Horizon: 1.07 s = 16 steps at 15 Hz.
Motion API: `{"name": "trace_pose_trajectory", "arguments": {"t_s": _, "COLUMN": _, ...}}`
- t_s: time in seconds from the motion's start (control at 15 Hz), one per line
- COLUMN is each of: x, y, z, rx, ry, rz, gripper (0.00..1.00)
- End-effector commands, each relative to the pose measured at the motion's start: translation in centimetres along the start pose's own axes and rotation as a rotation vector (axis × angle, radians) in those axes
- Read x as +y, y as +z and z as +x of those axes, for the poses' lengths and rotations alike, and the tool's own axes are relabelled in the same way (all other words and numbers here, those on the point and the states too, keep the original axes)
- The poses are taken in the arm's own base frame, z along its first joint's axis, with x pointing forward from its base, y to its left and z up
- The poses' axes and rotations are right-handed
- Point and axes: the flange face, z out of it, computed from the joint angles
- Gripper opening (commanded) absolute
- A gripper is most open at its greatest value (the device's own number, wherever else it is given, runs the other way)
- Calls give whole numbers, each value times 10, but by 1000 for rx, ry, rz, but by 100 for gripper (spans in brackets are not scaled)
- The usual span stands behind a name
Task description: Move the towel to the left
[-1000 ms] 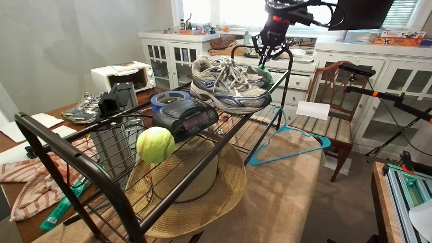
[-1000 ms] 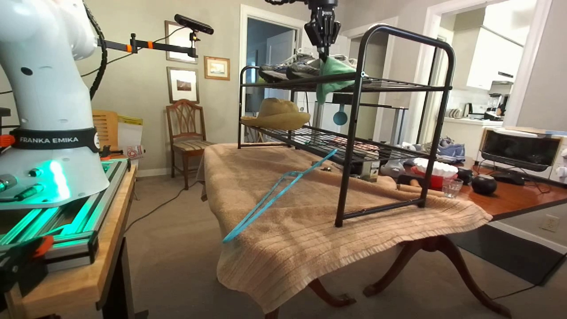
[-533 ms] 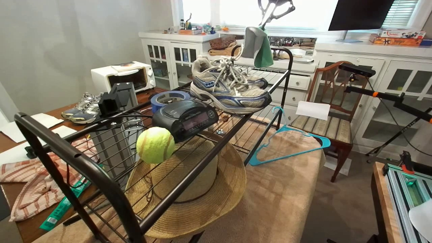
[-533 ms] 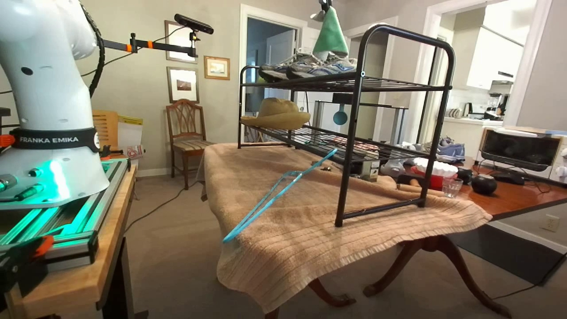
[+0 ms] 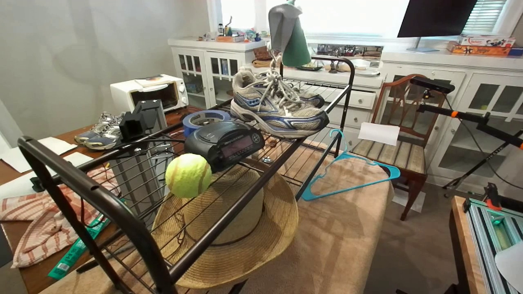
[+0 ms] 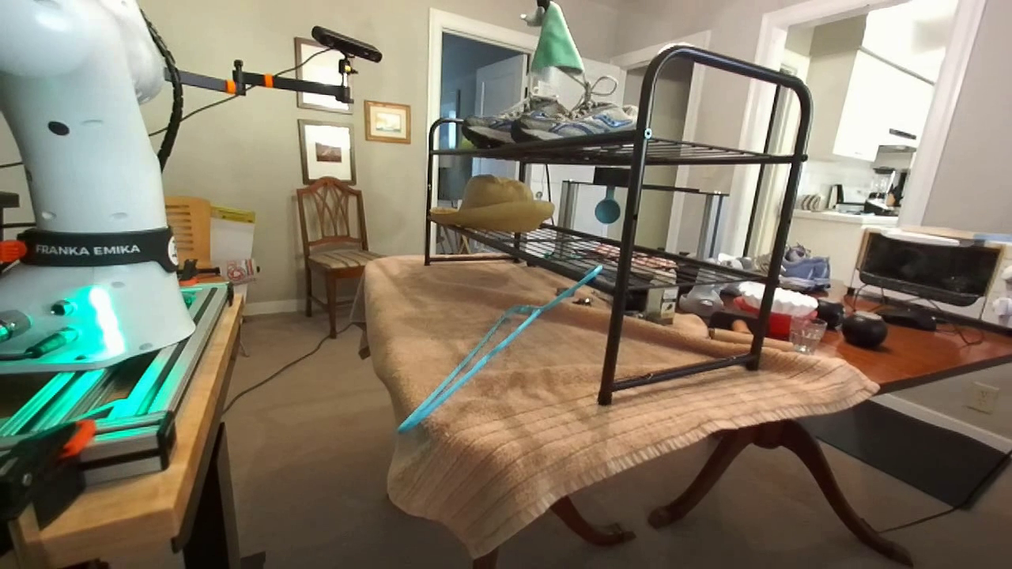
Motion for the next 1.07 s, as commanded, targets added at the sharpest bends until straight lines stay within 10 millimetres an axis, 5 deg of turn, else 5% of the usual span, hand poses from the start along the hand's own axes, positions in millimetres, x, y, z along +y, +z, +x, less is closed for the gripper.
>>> {"name": "trace_pose_trajectory", "arguments": {"t_s": 0.0, "x": -42, "y": 2, "z": -47, "rx": 9, "ry": -95, "rz": 23, "gripper": 2}}
{"name": "trace_pose_trajectory", "arguments": {"t_s": 0.47, "x": -75, "y": 42, "z": -128, "rx": -54, "ry": -295, "rz": -1, "gripper": 2}}
{"name": "trace_pose_trajectory", "arguments": {"t_s": 1.0, "x": -79, "y": 83, "z": -156, "rx": -97, "ry": -404, "rz": -22, "gripper": 2}}
